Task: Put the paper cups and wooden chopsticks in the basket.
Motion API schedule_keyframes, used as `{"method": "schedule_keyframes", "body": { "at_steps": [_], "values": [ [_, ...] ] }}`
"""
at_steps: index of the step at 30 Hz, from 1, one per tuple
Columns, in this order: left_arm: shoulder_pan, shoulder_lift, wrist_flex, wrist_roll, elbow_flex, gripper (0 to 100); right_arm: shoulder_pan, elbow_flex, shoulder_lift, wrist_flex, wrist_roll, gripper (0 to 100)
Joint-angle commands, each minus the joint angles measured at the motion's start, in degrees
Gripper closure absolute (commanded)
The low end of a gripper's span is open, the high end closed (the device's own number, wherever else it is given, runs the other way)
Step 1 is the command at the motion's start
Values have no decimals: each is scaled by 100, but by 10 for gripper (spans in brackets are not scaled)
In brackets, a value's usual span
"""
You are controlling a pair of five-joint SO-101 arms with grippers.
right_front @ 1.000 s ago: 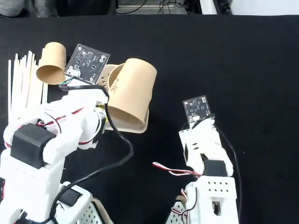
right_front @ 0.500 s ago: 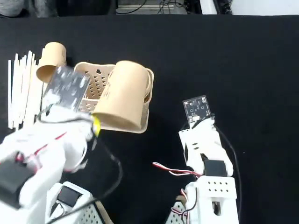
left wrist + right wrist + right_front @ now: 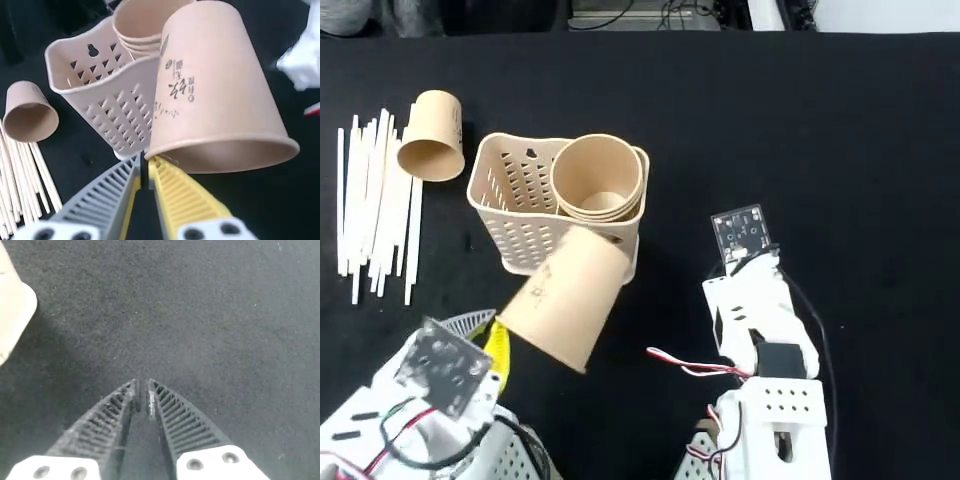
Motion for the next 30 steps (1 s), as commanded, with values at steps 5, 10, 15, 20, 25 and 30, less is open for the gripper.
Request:
{"method": "schedule_keyframes", "body": {
  "at_steps": [5,10,15,20,25,30],
  "values": [
    [-251,1081,18,-316,66,971,0,-13,-22,-123,44,956],
    [-259,2708,18,-598,66,971,0,-4,-22,-123,44,956],
    [-224,4053,18,-905,57,967,0,-4,-22,-123,44,956],
    [-224,4782,18,-941,66,966,0,-4,-22,-123,44,956],
    [-268,4967,0,-826,-13,866,0,-4,-22,-123,44,956],
    [-268,4967,-167,-44,-303,731,0,-4,-22,-123,44,956]
  ]
}}
